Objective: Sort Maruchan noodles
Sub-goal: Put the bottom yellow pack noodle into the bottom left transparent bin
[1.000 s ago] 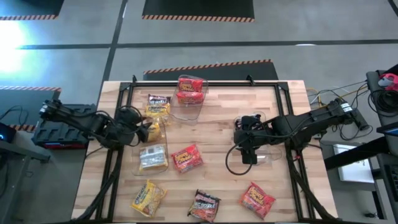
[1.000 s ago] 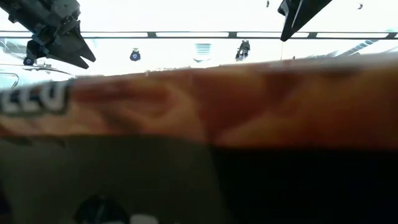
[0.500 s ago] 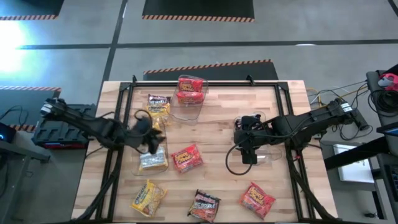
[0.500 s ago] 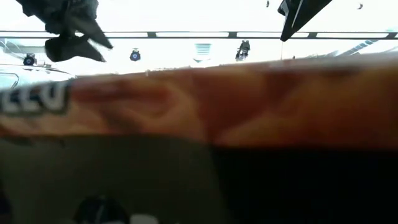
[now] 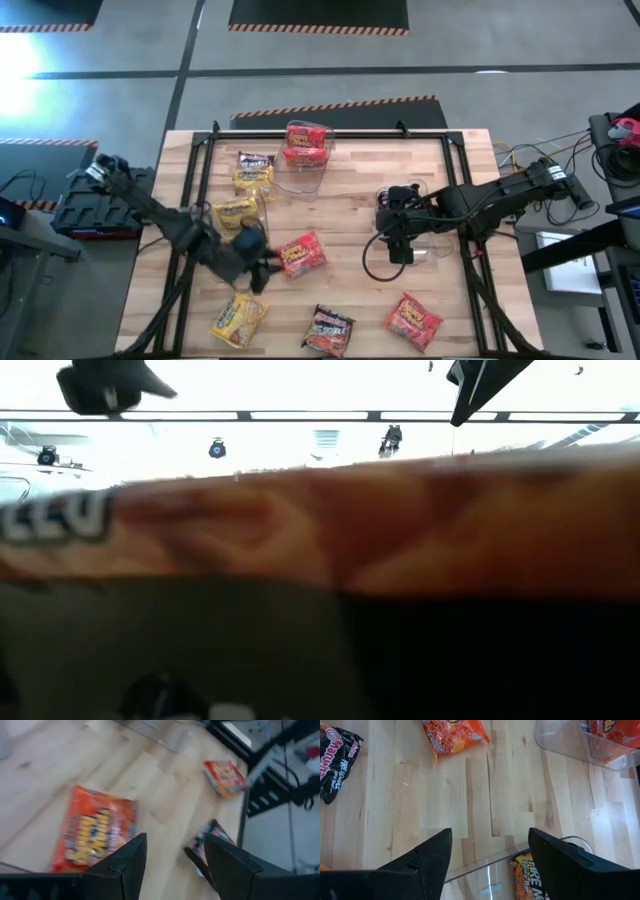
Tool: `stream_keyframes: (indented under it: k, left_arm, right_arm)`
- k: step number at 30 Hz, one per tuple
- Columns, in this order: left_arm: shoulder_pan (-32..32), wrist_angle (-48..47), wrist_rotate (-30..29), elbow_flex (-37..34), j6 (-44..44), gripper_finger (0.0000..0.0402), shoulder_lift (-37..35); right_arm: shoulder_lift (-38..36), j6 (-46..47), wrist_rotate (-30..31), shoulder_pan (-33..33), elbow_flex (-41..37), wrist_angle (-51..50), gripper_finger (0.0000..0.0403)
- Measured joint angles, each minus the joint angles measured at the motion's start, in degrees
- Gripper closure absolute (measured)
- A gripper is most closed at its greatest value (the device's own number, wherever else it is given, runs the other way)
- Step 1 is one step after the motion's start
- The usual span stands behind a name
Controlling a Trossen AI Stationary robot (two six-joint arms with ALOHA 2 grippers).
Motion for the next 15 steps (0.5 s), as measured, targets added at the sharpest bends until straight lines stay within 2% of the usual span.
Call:
stream_keyframes:
  k: [3,7,9,13,15]
  left_arm:
    - [-4.67,-8.04,-2.34,7.22,-4.21,0.0222,5.27]
    - [-11.23,-27.49,-3.88,17.21,-21.30,0.0222,12.05]
    - [-14.48,-34.30,-3.40,20.96,-30.46,0.0222,15.40]
    - [-21.48,-36.01,-0.49,25.12,-44.53,0.0222,21.48]
    - [-23.92,-38.83,0.82,26.55,-46.95,0.0222,23.68]
  right_arm:
    - [0.00,0.00,-0.02,0.00,0.00,0.00,0.0154]
    - [0.00,0.00,0.00,0.00,0.00,0.00,0.0158]
    - [0.00,0.00,0.00,0.00,0.00,0.02,0.0158]
    - [0.00,0.00,-0.01,0.00,0.00,0.00,0.0154]
    - [0.00,-0.01,0.00,0.00,0.00,0.00,0.0152]
